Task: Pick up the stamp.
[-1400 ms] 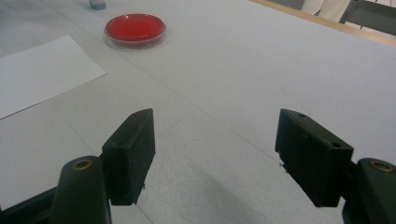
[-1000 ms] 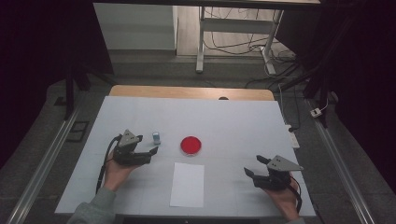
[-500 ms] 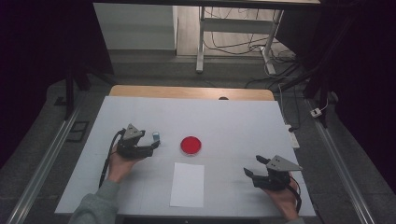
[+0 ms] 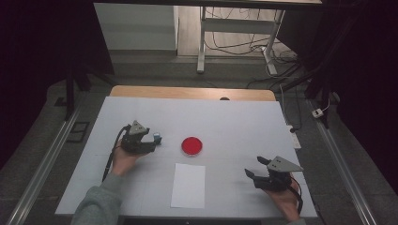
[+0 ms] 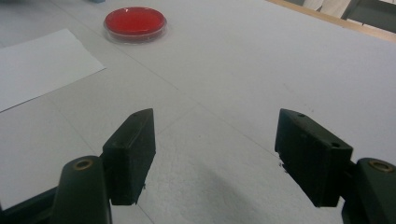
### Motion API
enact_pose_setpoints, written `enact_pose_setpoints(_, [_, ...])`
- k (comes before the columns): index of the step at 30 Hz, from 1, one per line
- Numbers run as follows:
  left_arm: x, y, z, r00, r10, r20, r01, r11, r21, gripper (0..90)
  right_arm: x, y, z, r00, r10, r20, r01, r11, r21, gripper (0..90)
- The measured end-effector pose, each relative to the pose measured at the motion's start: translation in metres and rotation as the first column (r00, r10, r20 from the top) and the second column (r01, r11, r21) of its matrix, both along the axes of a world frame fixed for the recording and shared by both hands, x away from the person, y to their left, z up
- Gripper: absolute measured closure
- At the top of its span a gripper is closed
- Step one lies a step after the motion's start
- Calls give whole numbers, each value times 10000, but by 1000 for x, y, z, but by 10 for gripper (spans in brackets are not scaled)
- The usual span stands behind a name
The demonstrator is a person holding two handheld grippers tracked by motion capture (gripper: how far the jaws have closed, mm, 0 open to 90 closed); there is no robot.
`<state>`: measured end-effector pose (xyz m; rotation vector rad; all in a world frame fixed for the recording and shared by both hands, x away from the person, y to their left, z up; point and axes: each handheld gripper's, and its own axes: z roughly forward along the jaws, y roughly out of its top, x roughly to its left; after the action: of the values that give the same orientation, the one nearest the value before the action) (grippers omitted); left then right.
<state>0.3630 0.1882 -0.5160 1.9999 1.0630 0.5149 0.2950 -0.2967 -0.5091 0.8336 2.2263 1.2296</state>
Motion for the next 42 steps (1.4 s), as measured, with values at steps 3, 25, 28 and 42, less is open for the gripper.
enact_pose_setpoints(3, [4, -1, -2, 10000, -84, -39, 84, 9999, 111, 347, 0, 0, 0, 10000, -14, 3, 14, 10000, -6, 287])
enact_pose_setpoints(25, [13, 1, -9, 9975, -706, 70, 702, 9962, 524, 504, 0, 0, -1, 9999, -71, -74, 71, 10000, -69, 289])
enact_pose_setpoints(28, [13, 1, -9, 9962, -867, 95, 861, 9949, 528, 528, 1, 0, -2, 10000, -64, -68, 63, 9999, -90, 289])
enact_pose_setpoints(42, [12, 2, -10, 9925, -1202, 202, 1191, 9917, 487, 640, 1, 0, -2, 9999, -82, -66, 82, 9999, -117, 290])
